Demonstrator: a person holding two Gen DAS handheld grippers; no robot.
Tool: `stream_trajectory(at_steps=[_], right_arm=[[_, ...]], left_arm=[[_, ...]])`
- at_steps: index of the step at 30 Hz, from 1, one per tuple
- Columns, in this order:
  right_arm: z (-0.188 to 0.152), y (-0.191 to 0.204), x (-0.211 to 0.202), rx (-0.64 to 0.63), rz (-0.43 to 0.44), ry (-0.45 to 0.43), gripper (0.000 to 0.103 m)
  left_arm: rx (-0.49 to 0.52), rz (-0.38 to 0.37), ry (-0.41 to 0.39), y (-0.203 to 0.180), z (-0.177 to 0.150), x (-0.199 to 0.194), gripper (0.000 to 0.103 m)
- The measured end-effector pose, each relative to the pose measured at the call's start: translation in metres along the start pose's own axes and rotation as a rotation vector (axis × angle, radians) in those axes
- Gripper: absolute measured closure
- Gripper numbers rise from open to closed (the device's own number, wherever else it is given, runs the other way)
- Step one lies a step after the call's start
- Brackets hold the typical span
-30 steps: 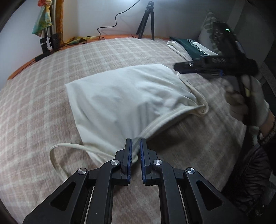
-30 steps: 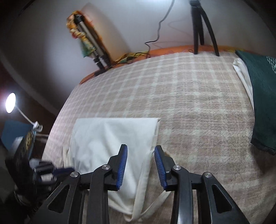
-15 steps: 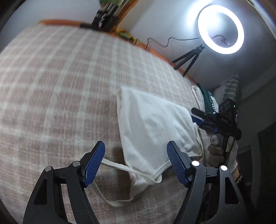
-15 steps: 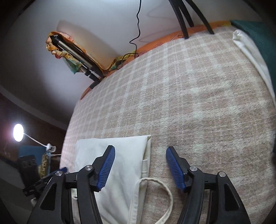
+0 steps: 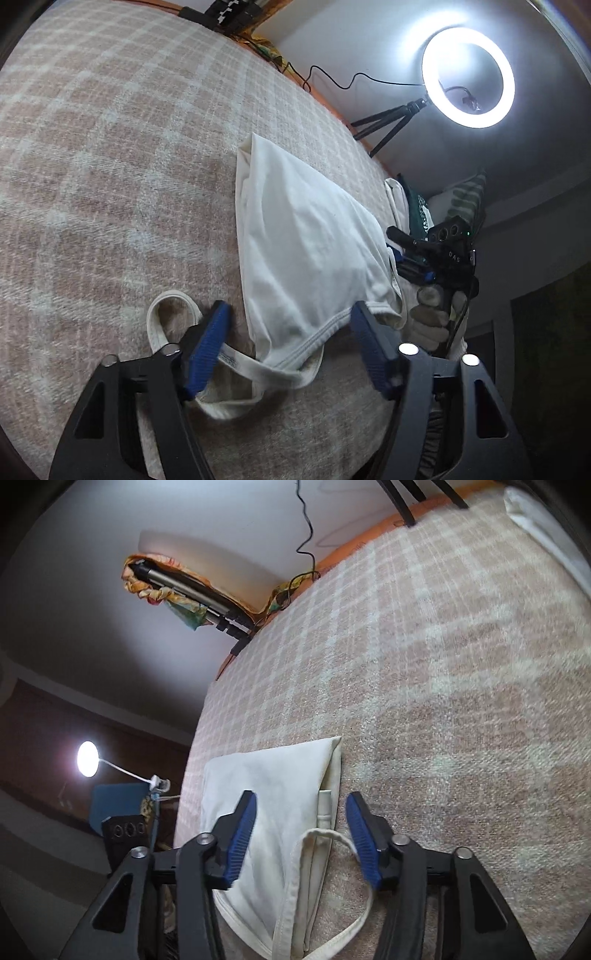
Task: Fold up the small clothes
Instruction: 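Close both tools together on the folded camisole's edge, then lift the folded camisole with both tools and carry it onto the dark green clothes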
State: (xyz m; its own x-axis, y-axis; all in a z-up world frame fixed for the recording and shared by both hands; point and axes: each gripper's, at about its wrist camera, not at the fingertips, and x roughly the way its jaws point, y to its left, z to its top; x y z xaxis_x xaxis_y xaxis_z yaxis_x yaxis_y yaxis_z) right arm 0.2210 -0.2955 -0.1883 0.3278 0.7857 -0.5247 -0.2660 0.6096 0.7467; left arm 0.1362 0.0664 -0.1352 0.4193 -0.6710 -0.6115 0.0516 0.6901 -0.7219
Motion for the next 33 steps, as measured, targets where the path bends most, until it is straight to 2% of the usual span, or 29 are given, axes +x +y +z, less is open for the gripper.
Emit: stream_trajectory(at_steps=[1,4,5,9,13,20,28,33], right_arm=[[0.001,0.001,0.003,-0.002,0.002,0.004,0.064],[0.001,0.007,0.010,-0.021,-0.003,0.006,0.066],[0.002,0.008,0.013,-0.020,-0.004,0.006,0.069],[0.004,0.006,0.017,0.016,-0.020,-0.002,0.083],[0.004,0.015,0.017,-0.009,-0.059,-0.013,0.091],[0.006,0.042,0.011,-0.081,-0.112,-0.053,0.095],[0.011,0.061,-0.013,-0.118,-0.123,-0.133,0.097],[0.014,0.057,-0.035,-0.092,-0.131,-0.187,0.097]], left_arm=[[-0.013,-0.018,0.013,0.001,0.002,0.005,0.053],[-0.043,-0.053,0.020,0.002,0.006,0.014,0.063],[-0.042,-0.044,0.020,0.001,0.006,0.017,0.073],[-0.059,-0.030,0.017,0.000,0.006,0.019,0.087],[-0.039,-0.017,0.003,-0.001,0.004,0.008,0.092],[0.043,-0.005,-0.040,-0.025,0.006,-0.003,0.095],[0.160,0.014,-0.054,-0.056,0.007,0.001,0.096],[0.183,-0.001,-0.053,-0.067,0.010,0.005,0.099]])
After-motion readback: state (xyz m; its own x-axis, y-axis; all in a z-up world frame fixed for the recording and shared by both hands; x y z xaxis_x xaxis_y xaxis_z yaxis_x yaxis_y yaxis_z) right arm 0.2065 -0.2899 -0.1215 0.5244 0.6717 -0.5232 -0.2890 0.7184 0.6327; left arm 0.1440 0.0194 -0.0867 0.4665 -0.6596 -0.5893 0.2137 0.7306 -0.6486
